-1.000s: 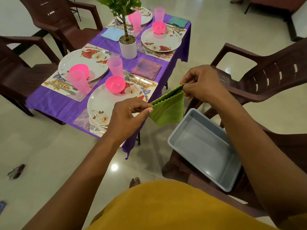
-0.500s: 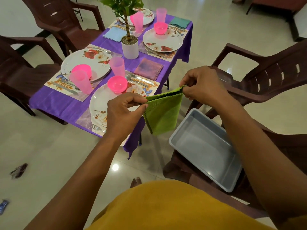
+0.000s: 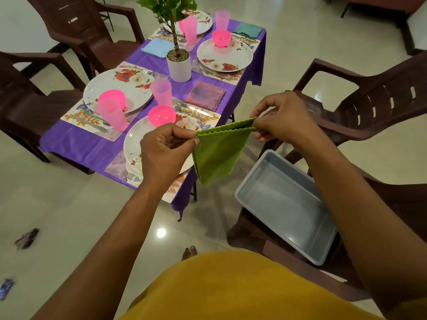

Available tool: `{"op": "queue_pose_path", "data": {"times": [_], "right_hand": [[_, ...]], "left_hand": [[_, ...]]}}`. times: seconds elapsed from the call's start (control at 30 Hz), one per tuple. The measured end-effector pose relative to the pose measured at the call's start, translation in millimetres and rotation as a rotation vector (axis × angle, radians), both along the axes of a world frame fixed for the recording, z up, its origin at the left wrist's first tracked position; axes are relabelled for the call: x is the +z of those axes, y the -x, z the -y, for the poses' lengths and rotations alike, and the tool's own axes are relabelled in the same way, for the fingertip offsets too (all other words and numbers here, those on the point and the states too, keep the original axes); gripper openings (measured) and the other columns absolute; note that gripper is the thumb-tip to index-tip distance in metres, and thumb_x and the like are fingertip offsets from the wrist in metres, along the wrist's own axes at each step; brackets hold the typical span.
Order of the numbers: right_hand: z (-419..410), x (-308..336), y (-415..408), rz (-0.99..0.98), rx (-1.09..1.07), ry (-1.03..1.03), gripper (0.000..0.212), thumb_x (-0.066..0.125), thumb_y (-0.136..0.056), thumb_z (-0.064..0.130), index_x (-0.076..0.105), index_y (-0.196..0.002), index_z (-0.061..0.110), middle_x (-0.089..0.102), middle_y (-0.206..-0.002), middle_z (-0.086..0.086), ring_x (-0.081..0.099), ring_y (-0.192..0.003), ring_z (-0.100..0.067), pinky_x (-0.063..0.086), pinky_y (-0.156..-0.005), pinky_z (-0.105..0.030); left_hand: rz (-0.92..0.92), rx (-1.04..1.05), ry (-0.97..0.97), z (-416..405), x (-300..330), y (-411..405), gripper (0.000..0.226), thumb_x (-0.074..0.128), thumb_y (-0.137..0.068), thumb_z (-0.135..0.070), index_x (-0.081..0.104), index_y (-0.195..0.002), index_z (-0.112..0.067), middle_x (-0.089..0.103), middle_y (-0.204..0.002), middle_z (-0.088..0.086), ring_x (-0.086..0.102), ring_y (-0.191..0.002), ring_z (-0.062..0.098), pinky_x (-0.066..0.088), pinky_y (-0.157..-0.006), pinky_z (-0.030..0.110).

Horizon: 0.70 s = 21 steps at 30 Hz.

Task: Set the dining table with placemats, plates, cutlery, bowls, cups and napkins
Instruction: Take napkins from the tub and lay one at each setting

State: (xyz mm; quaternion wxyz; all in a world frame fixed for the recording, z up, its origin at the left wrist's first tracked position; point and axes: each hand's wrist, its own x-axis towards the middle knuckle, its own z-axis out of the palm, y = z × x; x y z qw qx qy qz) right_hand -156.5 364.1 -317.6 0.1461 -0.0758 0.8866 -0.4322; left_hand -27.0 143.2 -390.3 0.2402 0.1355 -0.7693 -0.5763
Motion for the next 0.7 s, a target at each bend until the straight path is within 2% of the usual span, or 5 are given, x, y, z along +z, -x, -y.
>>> {"op": "queue_pose_path", "data": {"times": [0.13,0.33,0.5,0.6,0.7], "right_hand": [[-1.4,-2.3,1.8,0.017,0.013,-0.021,0.014,0.073,-0.091,0.001,0.078,-0.09,0.014,0.076,-0.079,-0.013,0.077,-0.069,-0.022,0.065,-0.065,-0.035],[-2.9,-2.9,0.5,0.021,0.033,0.031,0.007,0.072,-0.092,0.001,0.078,-0.092,0.005,0.076,-0.081,-0.015,0.078,-0.071,-0.021,0.065,-0.068,-0.032],[-5.0,-4.7,0.9,0.007,0.086,0.06,0.007,0.073,-0.09,0.0,0.078,-0.091,0.005,0.077,-0.081,-0.015,0.078,-0.074,-0.022,0.065,-0.07,-0.031],[-10.3,-7.5,3.7,-0.022,0.179,0.054,0.013,0.081,-0.084,0.003,0.079,-0.094,0.011,0.078,-0.083,-0.009,0.078,-0.078,-0.02,0.065,-0.078,-0.034],[-10.9,-12.1,5.7,-0.047,0.233,0.011,0.02,0.083,-0.082,0.002,0.08,-0.097,0.014,0.079,-0.083,-0.006,0.078,-0.08,-0.019,0.065,-0.081,-0.039]], "left_hand": [[-0.006,-0.02,0.038,0.2,1.0,0.1,0.014,0.086,-0.084,-0.013,0.078,-0.092,-0.022,0.08,-0.091,-0.001,0.078,-0.087,0.016,0.064,-0.083,0.037],[-0.01,-0.03,0.109,4.8,0.3,1.0,0.011,0.084,-0.086,-0.01,0.078,-0.095,-0.01,0.079,-0.092,0.001,0.077,-0.089,0.015,0.064,-0.085,0.038],[-0.01,-0.017,0.166,6.0,2.6,0.5,0.011,0.083,-0.086,-0.007,0.076,-0.095,-0.007,0.078,-0.091,0.001,0.076,-0.087,0.013,0.063,-0.084,0.031],[0.042,-0.039,0.187,9.7,5.2,0.3,0.024,0.081,-0.087,-0.006,0.073,-0.109,-0.012,0.078,-0.095,-0.002,0.076,-0.09,0.01,0.061,-0.084,0.025],[0.175,-0.098,0.292,15.6,2.8,1.8,0.034,0.078,-0.09,-0.009,0.074,-0.12,-0.023,0.075,-0.095,-0.012,0.071,-0.091,0.0,0.058,-0.084,0.018]]}}
